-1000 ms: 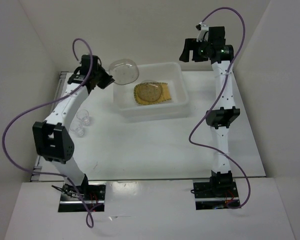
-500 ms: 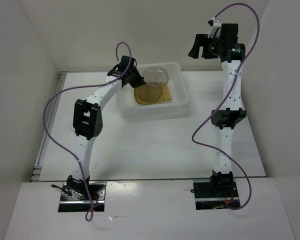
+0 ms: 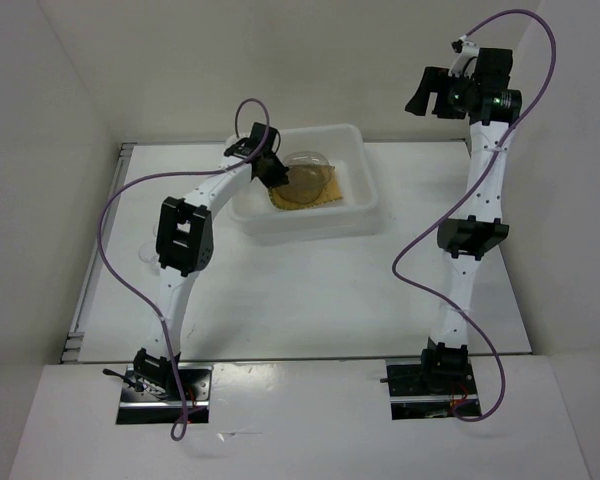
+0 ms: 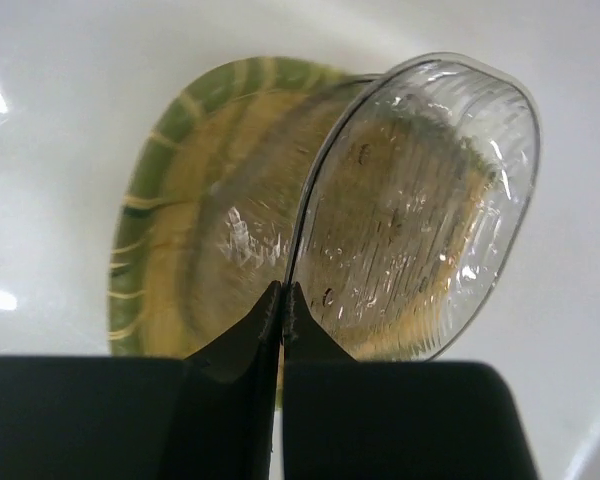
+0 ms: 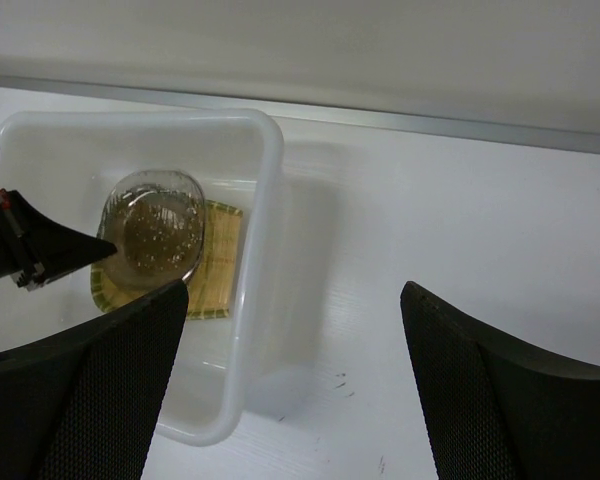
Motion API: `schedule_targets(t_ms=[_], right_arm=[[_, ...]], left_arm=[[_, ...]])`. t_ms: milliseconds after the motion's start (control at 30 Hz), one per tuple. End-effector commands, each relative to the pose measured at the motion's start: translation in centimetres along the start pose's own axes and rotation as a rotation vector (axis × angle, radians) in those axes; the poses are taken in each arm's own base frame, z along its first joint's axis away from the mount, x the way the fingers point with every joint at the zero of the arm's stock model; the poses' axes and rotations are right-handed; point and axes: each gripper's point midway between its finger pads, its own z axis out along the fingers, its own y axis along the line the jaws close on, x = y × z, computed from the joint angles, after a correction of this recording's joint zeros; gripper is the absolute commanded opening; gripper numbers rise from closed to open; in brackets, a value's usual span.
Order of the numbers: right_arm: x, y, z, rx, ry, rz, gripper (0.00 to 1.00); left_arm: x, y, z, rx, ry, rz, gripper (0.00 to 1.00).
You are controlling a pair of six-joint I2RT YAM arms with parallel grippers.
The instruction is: Place the mixed dishes into the plastic bin
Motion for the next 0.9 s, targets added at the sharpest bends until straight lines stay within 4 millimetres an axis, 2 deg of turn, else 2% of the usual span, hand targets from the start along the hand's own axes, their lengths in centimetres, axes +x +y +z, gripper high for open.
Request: schedule_targets(t_ms=[0, 100, 133, 200, 233, 267, 300, 333, 400, 433, 467, 500, 533, 600, 633, 667, 700, 733, 767, 800, 833, 867], right_arm=[[-1.0, 2.0, -1.8, -0.041, -0.023, -0.03, 0.91], [-1.0, 2.1, -1.8, -0.05, -0.023, -0.03, 0.91], [-1.0, 2.1, -1.8, -0.05, -0.023, -0.03, 0.91], [-0.8, 2.1, -1.9, -0.05, -0.014, -0.026, 0.91], [-0.9, 1.7, -2.0, -0.042, -0.017, -0.021, 0.91], [-0.9, 1.7, -2.0, -0.042, -0.017, -0.021, 0.91], [-0.9, 1.8, -2.0, -0.051, -0.017, -0.022, 0.91], [-0.9, 1.8, -2.0, -0.051, -0.017, -0.022, 0.91], [-0.9, 2.0, -2.0, -0.06, -0.016, -0.022, 0.91], [-0.9, 2.0, -2.0, -0.06, -0.016, -0.022, 0.91], [-0.9, 2.0, -2.0, -0.06, -0.016, -0.022, 0.91], [-0.9, 2.1, -2.1, -0.069, -0.016, -0.022, 0.91], [-0.9, 2.1, -2.1, -0.069, -0.016, -0.022, 0.91], [-0.6, 2.1, -1.7, -0.078, -0.008, -0.017, 0.91], [-0.6, 2.1, -1.7, -0.078, -0.008, -0.017, 0.91], [-0.6, 2.1, -1.7, -0.078, -0.008, -0.017, 0.91], [-0.3, 2.1, -1.3, -0.089, 0.001, -0.013, 0.91], [-0.3, 2.1, -1.3, -0.089, 0.001, -0.013, 0.91], [-0.3, 2.1, -1.3, -0.089, 0.001, -0.013, 0.91], [0.0, 1.9, -1.0, -0.088, 0.009, -0.008, 0.91], [0.0, 1.9, -1.0, -0.088, 0.009, -0.008, 0.91], [0.0, 1.9, -1.0, -0.088, 0.009, -0.008, 0.91]], left_arm=[[-0.5, 0.2, -0.8, -0.005, -0.026, -0.044, 0.0], [0.1, 0.9, -0.7, -0.033, -0.008, -0.077, 0.0], [0.5, 2.3, -0.1, -0.071, -0.008, -0.077, 0.0], [0.2, 2.1, -0.6, -0.058, -0.03, -0.114, 0.0], [1.1, 3.3, 0.1, -0.083, -0.015, -0.114, 0.0], [0.9, 3.0, -0.3, -0.073, -0.022, -0.124, 0.04], [0.7, 2.8, -0.2, -0.062, -0.028, -0.125, 0.12], [0.5, 2.4, -0.6, -0.054, -0.033, -0.125, 0.38], [-0.3, 1.8, -1.4, -0.036, -0.061, -0.094, 0.61], [-1.6, 1.1, -2.5, -0.027, -0.113, -0.085, 0.76], [-2.1, 0.1, -3.4, -0.014, -0.146, -0.063, 0.82], [-3.7, -1.4, -4.9, 0.014, -0.201, -0.049, 0.84], [-5.3, -1.9, -6.7, 0.002, -0.263, -0.015, 0.88], [-6.9, -3.7, -9.5, 0.019, -0.327, 0.016, 0.96], [-8.4, -5.1, -12.5, 0.039, -0.374, 0.045, 0.96], [-10.1, -5.0, -14.2, 0.021, -0.427, 0.047, 0.96], [-10.7, -5.3, -15.7, 0.019, -0.452, 0.06, 0.98], [-11.5, -4.8, -18.0, -0.01, -0.468, 0.078, 0.99], [-12.5, -5.4, -20.5, -0.002, -0.511, 0.08, 0.99], [-13.2, -4.7, -23.1, -0.021, -0.533, 0.08, 0.99], [-14.0, -3.9, -24.6, -0.041, -0.558, 0.079, 0.99], [-13.9, -2.4, -25.3, -0.101, -0.574, 0.087, 0.99]])
